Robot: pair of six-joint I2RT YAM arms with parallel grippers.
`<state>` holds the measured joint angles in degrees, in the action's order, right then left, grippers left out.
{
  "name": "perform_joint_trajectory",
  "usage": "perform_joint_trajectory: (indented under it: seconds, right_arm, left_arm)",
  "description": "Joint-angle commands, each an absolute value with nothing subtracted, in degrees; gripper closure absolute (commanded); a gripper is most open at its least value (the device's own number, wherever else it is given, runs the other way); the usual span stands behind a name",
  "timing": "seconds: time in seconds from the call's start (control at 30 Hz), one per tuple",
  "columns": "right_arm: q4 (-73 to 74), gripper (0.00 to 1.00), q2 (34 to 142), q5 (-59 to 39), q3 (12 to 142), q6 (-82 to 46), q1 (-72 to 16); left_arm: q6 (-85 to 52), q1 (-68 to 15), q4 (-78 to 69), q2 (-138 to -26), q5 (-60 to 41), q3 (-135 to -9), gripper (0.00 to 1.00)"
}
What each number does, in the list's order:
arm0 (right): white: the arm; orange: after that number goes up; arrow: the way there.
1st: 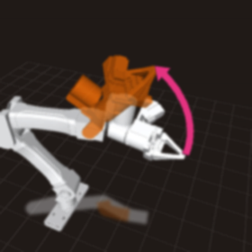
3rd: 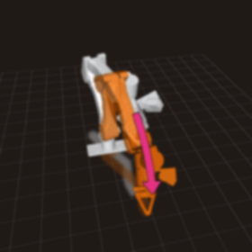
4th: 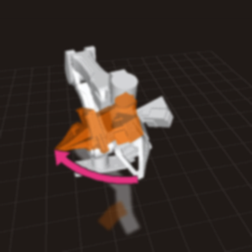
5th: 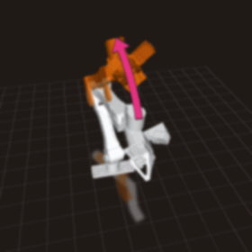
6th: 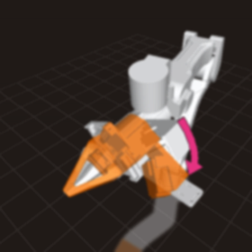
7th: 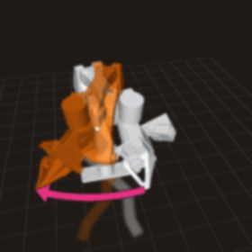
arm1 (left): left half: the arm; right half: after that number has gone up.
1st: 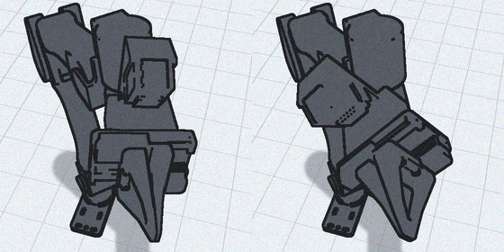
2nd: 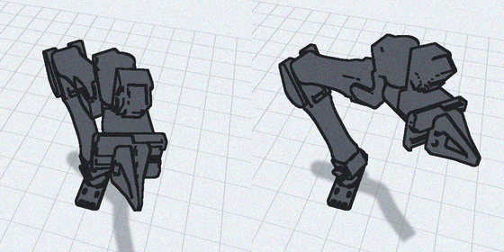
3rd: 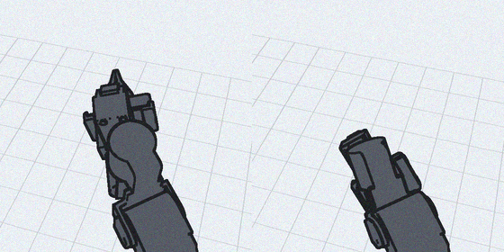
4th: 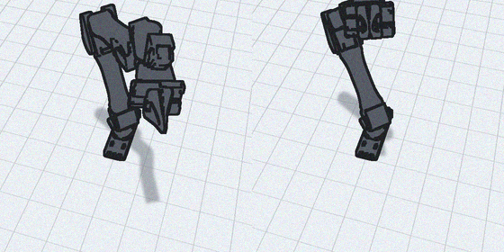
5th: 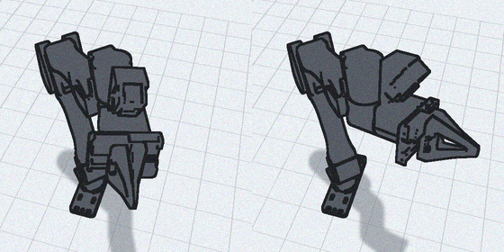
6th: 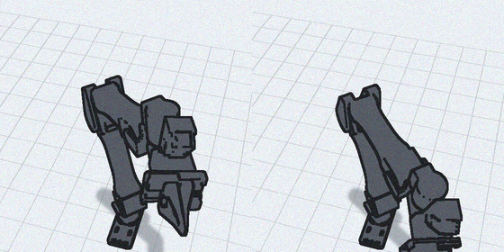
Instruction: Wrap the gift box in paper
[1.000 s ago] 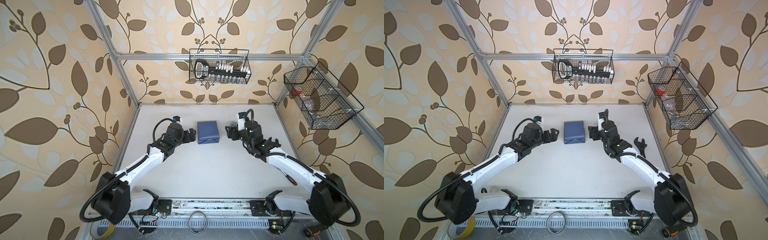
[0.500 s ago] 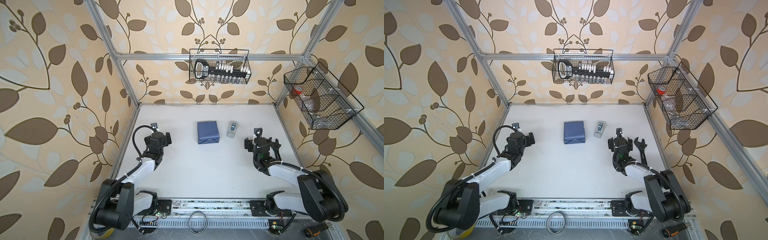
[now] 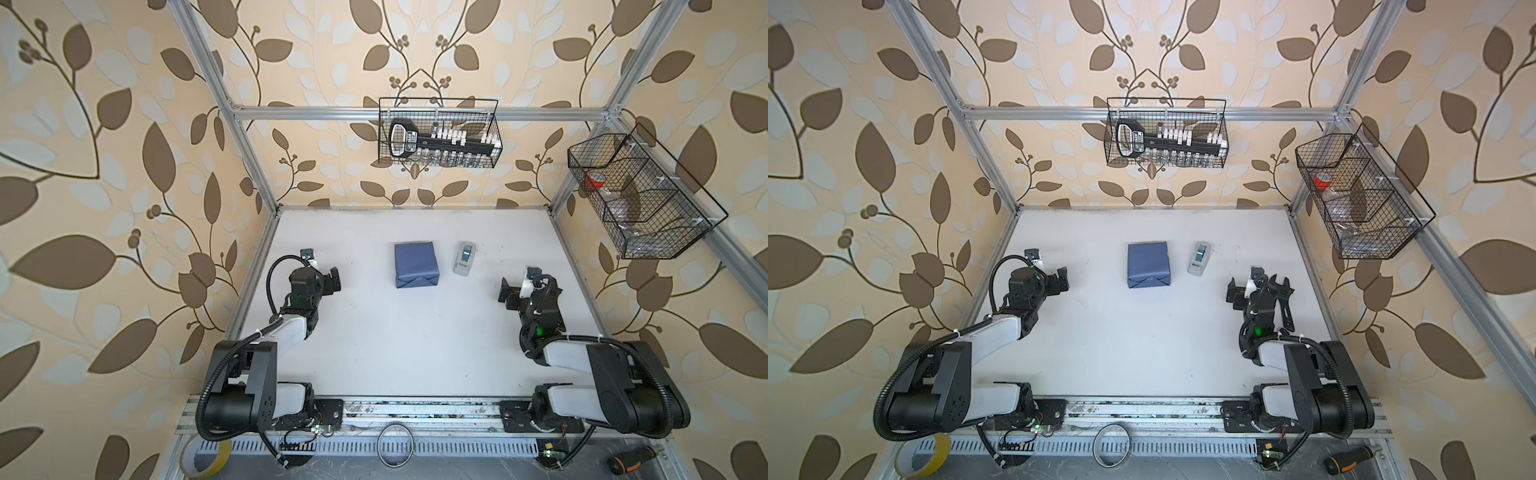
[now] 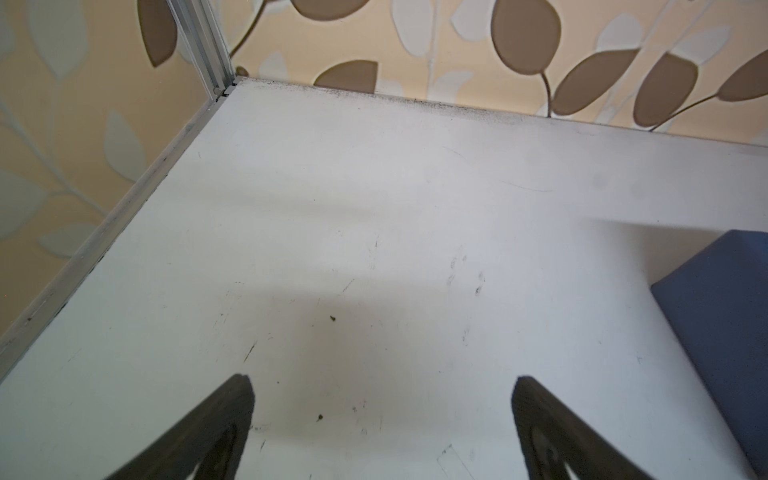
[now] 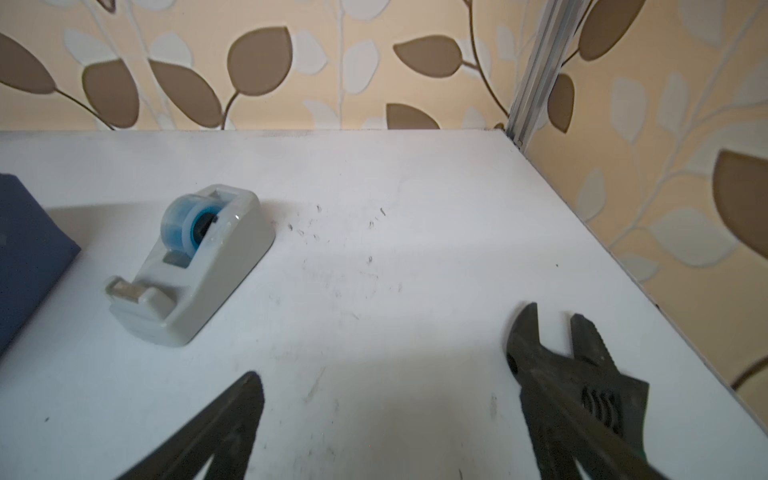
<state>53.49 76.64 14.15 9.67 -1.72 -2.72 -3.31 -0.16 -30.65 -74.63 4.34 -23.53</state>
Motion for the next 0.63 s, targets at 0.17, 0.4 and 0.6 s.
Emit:
perform_joint_trajectory:
  seconds: [0.17, 0.4, 0.6]
  right_arm:
    - [60.6, 0.00, 76.9, 13.1, 9.0, -1.0, -3.2]
    - [61.2, 0.00, 77.4, 14.1, 9.1, -0.4, -4.0]
    - [60.9, 0.00, 77.0, 14.0, 8.9, -0.6, -3.9]
  left_arm:
    - [-1.3, 0.0, -39.9, -85.3, 1.9, -22.9, 0.01]
    - [-0.9, 0.0, -41.5, -85.5, 1.8, -22.3, 0.01]
    - [-0.9, 0.0, -41.7, -85.5, 1.6, -22.3, 0.01]
